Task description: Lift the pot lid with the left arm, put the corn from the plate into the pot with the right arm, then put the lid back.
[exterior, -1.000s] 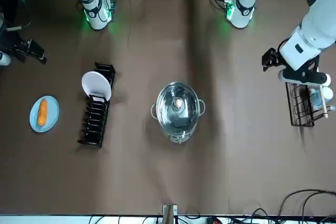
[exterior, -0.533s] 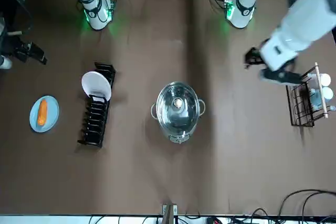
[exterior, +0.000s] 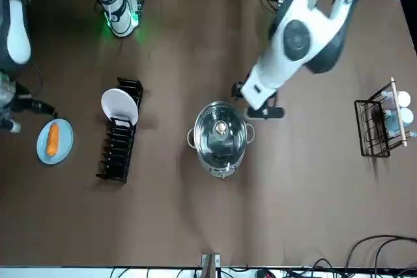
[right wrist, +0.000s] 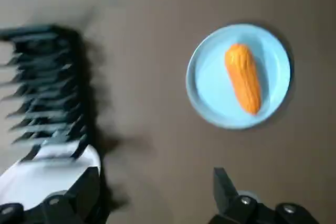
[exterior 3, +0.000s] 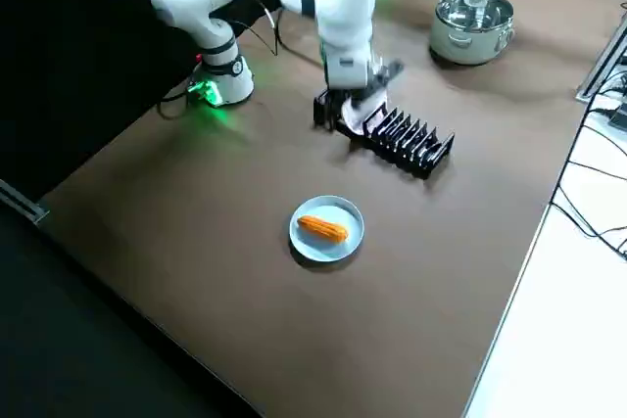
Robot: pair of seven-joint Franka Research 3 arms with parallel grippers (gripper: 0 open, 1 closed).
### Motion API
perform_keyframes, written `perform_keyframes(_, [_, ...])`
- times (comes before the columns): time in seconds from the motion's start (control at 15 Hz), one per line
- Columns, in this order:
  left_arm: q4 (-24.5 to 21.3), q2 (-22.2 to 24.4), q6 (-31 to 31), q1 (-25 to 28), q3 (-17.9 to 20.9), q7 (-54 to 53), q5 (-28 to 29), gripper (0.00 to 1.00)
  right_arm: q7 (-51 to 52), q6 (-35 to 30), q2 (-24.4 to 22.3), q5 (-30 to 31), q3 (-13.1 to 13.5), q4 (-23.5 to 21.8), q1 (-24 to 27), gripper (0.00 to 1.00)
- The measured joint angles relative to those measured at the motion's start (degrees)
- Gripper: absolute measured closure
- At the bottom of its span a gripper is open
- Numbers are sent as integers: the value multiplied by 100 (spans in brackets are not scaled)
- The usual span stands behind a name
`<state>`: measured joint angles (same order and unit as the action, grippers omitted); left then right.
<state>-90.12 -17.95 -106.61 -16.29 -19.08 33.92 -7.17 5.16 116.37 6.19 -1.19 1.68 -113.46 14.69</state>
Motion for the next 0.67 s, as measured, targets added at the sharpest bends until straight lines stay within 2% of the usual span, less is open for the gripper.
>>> perform_keyframes(0.2, [-1, -492, -696, -512, 29, 537, 601, 0, 267, 758, 680, 30, 4, 66, 272, 6])
perform_keyframes(0.33, [1, -830, -1345, -782, 40, 985, 1047, 0, 690, 1085, 1068, 30, 7, 153, 429, 14])
perform_keyframes(0.4, [9, -977, -1598, -877, 44, 1118, 1187, 0, 806, 1178, 1233, 30, 7, 206, 474, 15])
perform_keyframes(0.47, [33, -1103, -1737, -962, 64, 1172, 1282, 0, 870, 1235, 1377, 32, 7, 269, 492, 22])
perform_keyframes(0.53, [67, -1214, -1798, -1069, 124, 1201, 1382, 0, 964, 1272, 1506, 67, 6, 348, 496, 22])
perform_keyframes(0.67, [118, -1384, -2004, -1402, 438, 1259, 1634, 0, 1298, 1297, 1732, 164, 6, 587, 508, 29])
